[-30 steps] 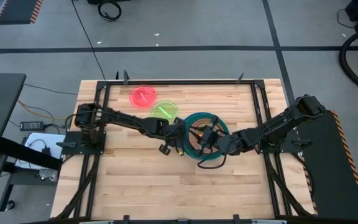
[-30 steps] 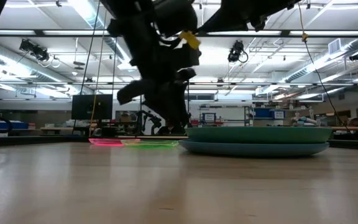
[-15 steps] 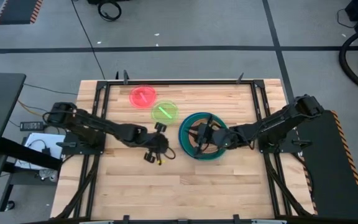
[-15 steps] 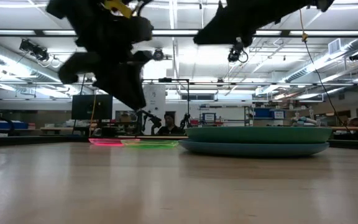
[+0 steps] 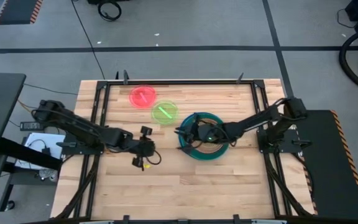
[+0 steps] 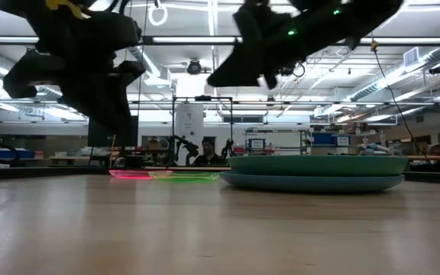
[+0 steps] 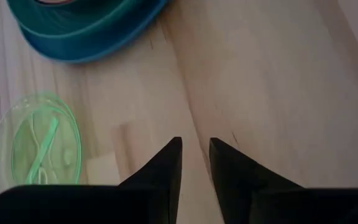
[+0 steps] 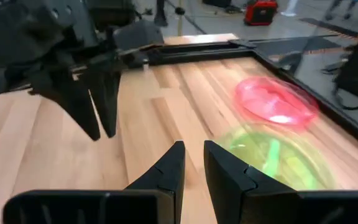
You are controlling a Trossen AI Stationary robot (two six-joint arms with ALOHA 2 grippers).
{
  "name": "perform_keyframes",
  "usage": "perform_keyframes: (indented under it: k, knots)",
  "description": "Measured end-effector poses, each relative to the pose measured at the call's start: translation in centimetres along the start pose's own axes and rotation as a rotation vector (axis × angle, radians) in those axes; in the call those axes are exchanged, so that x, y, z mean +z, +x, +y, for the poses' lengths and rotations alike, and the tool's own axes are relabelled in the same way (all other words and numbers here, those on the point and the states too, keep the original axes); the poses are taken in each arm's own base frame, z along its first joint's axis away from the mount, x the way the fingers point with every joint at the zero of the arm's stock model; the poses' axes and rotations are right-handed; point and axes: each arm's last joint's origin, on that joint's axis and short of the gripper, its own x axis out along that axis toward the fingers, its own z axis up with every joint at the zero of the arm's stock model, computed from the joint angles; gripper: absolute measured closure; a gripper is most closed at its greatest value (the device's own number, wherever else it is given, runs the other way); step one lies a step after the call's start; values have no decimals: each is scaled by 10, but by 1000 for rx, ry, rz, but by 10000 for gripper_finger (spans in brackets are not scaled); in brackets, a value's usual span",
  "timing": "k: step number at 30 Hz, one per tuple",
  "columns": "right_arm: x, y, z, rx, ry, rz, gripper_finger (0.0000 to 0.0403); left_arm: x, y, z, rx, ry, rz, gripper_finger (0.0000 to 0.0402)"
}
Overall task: Stack plastic plates
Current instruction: Stack the green plate on top of the orange plate
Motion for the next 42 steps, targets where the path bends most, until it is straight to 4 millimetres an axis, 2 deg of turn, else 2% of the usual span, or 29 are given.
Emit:
perform_keyframes:
  k: [7,9,11,16,25,27,33,42]
  knots:
    - [4,38,-1,28,-61,97,331,-14,-17,0,26,-62,-108,313]
    - [6,49,-4,34,-80,135,331,-24,-22,-1,26,-73,-121,313]
    - [8,61,-6,40,-96,167,331,-26,-27,0,29,-101,-195,313]
    - [14,83,-12,33,-145,229,331,-46,-34,-2,24,-140,-222,313]
    - [21,97,-32,26,-187,219,331,-69,-39,-9,10,-201,-275,313]
    - [21,99,-37,37,-196,217,331,-67,-40,-8,11,-226,-319,313]
    - [22,102,-51,27,-202,226,331,-72,-39,-10,-7,-275,-306,313]
    - [8,102,-67,77,-219,374,325,-73,-39,-11,-28,-355,-295,313]
